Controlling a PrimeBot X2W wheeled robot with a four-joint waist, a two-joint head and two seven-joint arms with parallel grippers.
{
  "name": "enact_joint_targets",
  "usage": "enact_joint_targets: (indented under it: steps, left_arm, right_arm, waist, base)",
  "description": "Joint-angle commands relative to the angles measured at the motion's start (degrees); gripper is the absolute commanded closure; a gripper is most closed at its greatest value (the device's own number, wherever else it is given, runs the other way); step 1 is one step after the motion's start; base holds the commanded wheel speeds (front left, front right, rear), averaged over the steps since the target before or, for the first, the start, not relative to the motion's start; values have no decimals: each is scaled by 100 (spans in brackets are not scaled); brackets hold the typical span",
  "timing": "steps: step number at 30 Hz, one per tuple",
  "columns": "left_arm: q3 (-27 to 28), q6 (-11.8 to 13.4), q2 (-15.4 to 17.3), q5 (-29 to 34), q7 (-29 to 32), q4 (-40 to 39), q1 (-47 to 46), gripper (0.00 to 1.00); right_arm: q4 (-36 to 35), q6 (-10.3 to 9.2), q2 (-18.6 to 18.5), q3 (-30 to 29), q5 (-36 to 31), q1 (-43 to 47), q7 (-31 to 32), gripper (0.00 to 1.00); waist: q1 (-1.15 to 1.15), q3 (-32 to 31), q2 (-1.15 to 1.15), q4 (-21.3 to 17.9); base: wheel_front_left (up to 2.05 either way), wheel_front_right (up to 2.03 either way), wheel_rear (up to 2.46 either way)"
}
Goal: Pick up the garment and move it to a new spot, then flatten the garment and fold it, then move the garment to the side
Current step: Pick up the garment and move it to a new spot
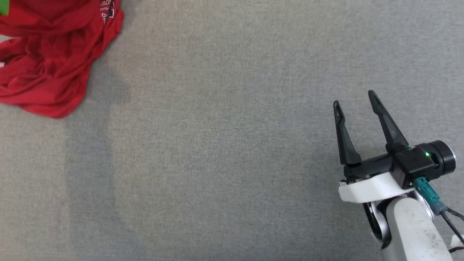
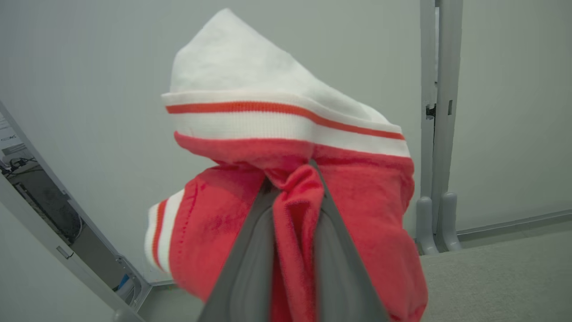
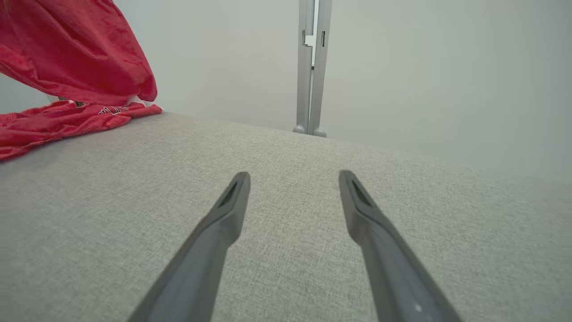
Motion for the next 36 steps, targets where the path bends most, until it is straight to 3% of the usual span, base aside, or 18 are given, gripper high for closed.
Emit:
enact_joint_targets:
  steps: [1, 12, 23, 32, 36]
  left_arm:
    - [-52, 7, 54, -61, 48, -184, 120, 100]
    - [-306, 162, 71, -236, 743, -1817, 552, 100]
    - [-743, 424, -448, -445, 919, -3079, 1748, 100]
    - [-1924, 479, -925, 410, 5, -2548, 3032, 100]
    - [-2114, 375, -1242, 373, -251, -2051, 3473, 100]
  right_arm:
    - [-4, -10, 28, 8, 60, 106, -2, 0]
    - [-27, -10, 140, 23, 179, 281, -3, 0]
    - [-131, -10, 149, -88, 468, 362, -3, 0]
    - [-203, -10, 150, -133, 533, 159, -3, 0]
    - [-181, -10, 150, -134, 485, 146, -3, 0]
  waist:
    - [0, -767, 0, -590]
    - [0, -1360, 0, -1747]
    - [0, -1167, 0, -2452]
    - [0, -698, 0, -2434]
    - [0, -636, 0, -2335]
  base:
    - [0, 0, 0]
    - [0, 0, 0]
    - [0, 0, 0]
    - [0, 0, 0]
    - [0, 0, 0]
